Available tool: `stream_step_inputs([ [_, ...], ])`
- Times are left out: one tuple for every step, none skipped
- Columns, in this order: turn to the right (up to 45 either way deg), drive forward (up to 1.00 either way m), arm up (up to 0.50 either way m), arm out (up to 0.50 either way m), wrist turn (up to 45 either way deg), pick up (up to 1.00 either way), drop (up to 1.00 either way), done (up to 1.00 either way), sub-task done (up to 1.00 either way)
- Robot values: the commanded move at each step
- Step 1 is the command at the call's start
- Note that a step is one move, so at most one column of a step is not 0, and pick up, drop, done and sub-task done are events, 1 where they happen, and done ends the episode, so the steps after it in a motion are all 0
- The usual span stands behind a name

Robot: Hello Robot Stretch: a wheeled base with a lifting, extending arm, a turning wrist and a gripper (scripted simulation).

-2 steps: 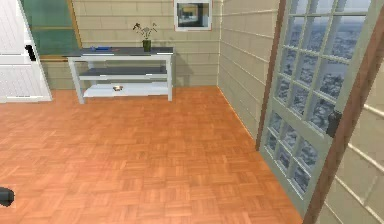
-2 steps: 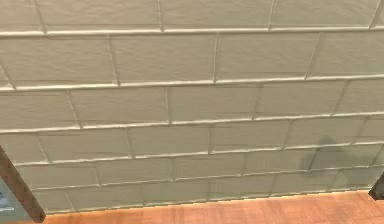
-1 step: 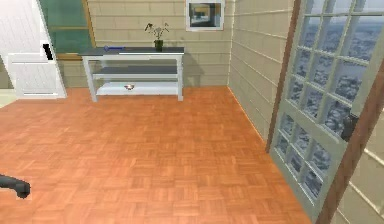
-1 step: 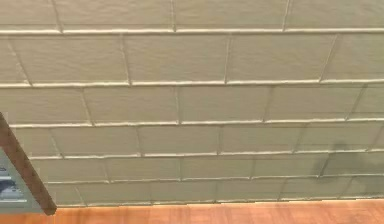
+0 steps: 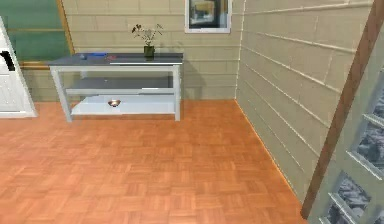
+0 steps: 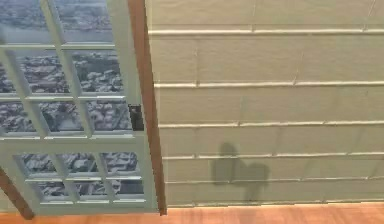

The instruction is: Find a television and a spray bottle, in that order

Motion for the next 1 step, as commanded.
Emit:
stream_step_inputs([
  [-45.0, 0.0, 0.0, 0.0, 0.0, 0.0, 0.0, 0.0, 0.0],
])
